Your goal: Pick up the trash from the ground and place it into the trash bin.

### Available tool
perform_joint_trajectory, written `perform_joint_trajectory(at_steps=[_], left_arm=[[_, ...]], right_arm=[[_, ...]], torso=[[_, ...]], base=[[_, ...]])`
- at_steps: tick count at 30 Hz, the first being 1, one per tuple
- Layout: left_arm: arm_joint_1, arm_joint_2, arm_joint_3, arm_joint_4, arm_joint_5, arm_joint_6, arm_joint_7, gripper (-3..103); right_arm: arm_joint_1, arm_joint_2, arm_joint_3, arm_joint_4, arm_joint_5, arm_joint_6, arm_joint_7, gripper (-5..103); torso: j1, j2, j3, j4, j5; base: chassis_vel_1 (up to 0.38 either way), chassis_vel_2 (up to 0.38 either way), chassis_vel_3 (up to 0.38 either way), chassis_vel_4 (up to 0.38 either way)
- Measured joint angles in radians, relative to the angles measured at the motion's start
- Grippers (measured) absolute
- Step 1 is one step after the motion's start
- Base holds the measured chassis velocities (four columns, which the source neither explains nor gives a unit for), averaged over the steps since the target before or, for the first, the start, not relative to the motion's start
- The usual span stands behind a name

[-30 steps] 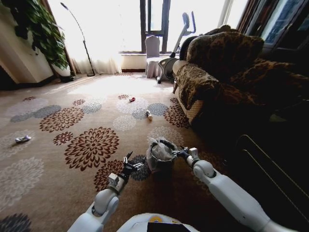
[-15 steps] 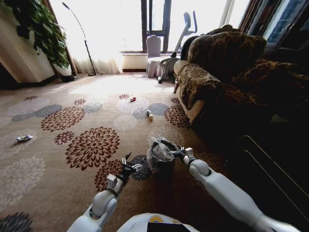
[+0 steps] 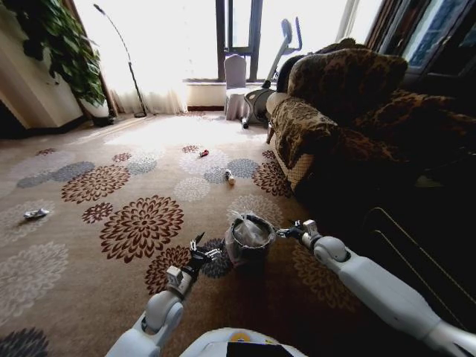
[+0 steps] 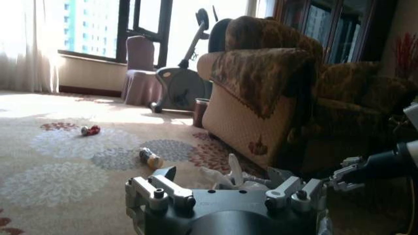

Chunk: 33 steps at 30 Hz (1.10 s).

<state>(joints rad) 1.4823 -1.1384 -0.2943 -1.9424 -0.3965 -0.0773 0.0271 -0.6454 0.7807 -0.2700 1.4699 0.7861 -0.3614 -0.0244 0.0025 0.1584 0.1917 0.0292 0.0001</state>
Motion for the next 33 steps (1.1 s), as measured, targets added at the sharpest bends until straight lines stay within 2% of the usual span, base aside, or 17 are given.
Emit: perform_joint_trajectory(at_steps=[5, 10, 15, 17, 19, 21, 23, 24, 28, 29, 31, 33], left_arm=[[0.001, -0.011, 0.007, 0.014, 0.005, -0.001, -0.001, 96], [0.002, -0.02, 0.01, 0.025, 0.011, -0.009, -0.001, 96], [0.003, -0.021, 0.011, 0.028, 0.011, -0.013, -0.001, 96], [0.004, -0.021, 0.011, 0.029, 0.011, -0.014, -0.001, 96], [0.008, -0.021, 0.009, 0.029, 0.011, -0.02, -0.002, 96], [0.01, -0.022, 0.009, 0.029, 0.011, -0.023, -0.002, 96], [0.014, -0.021, 0.006, 0.029, 0.01, -0.029, -0.003, 96], [0.014, -0.021, 0.006, 0.029, 0.01, -0.029, -0.003, 96], [0.018, -0.019, 0.002, 0.032, 0.009, -0.038, -0.004, 96], [0.018, -0.019, 0.002, 0.032, 0.009, -0.038, -0.004, 96], [0.019, -0.022, 0.002, 0.033, 0.009, -0.039, -0.005, 96], [0.02, -0.024, 0.002, 0.033, 0.009, -0.04, -0.006, 96]], right_arm=[[0.051, 0.034, -0.041, -0.057, 0.033, -0.015, -0.013, 85], [0.119, 0.067, -0.128, -0.116, 0.043, -0.028, -0.03, 85], [0.203, 0.134, -0.219, -0.22, 0.049, -0.038, -0.051, 84], [0.219, 0.145, -0.232, -0.239, 0.047, -0.044, -0.058, 79], [0.26, 0.164, -0.266, -0.289, 0.037, -0.051, -0.076, 71], [0.274, 0.168, -0.28, -0.31, 0.03, -0.052, -0.083, 71], [0.292, 0.171, -0.3, -0.342, 0.019, -0.055, -0.103, 60], [0.292, 0.171, -0.3, -0.342, 0.019, -0.055, -0.103, 60], [0.283, 0.156, -0.305, -0.339, 0.014, -0.058, -0.129, 38], [0.283, 0.156, -0.305, -0.339, 0.014, -0.058, -0.129, 38], [0.277, 0.155, -0.301, -0.33, 0.015, -0.059, -0.131, 27], [0.275, 0.154, -0.299, -0.325, 0.017, -0.061, -0.131, 27]], torso=[[0.0, 0.0, 0.0, -0.0004, 0.0001], [0.0, 0.0, 0.0, -0.0003, 0.0], [0.0, 0.0, 0.0, -0.0002, -0.0001], [0.0, 0.0, 0.0, -0.0002, -0.0004], [0.0, 0.0, 0.0, -0.0001, -0.0001], [0.0, 0.0, 0.0, -0.0001, -0.0004], [0.0, 0.0, 0.0, 0.0, 0.0001], [0.0, 0.0, 0.0, 0.0, 0.0001], [0.0, 0.0, 0.0, -0.0007, -0.0005], [0.0, 0.0, 0.0, -0.0007, -0.0005], [0.0, 0.0, 0.0, -0.0006, -0.0002], [0.0, 0.0, 0.0, -0.0005, 0.0]], base=[[0.0, 0.0, 0.0, 0.0], [0.0, 0.0, 0.0, 0.0], [0.0, 0.0, 0.0, 0.0], [0.0, 0.0, 0.0, 0.0], [0.0, 0.0, 0.0, 0.0], [0.0, 0.0, 0.0, 0.0], [0.0, 0.0, 0.0, 0.0], [0.0, 0.0, 0.0, 0.0], [0.0, 0.0, 0.0, 0.0], [0.0, 0.0, 0.0, 0.0], [0.0, 0.0, 0.0, 0.0], [0.0, 0.0, 0.0, 0.0]])
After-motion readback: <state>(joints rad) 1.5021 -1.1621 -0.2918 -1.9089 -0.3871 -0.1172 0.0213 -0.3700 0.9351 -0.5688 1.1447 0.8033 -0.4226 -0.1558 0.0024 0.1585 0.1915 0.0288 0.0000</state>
